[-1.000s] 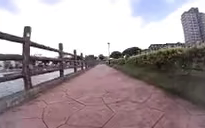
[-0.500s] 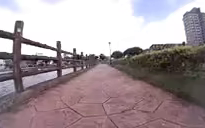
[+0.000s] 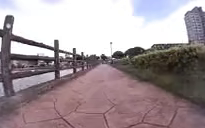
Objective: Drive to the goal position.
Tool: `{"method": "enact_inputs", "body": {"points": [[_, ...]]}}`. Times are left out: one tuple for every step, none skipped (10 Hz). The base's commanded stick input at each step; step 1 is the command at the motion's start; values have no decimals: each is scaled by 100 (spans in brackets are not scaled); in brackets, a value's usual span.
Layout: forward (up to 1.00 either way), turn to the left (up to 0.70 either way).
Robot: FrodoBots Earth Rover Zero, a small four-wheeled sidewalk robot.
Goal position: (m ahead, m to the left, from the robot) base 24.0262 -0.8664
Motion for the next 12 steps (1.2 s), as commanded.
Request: {"method": "enact_inputs", "body": {"points": [[70,11],[70,11],[70,11],[70,11],[70,11],[70,11],[70,11],[70,11],[70,11],[70,11],[70,11],[70,11]]}}
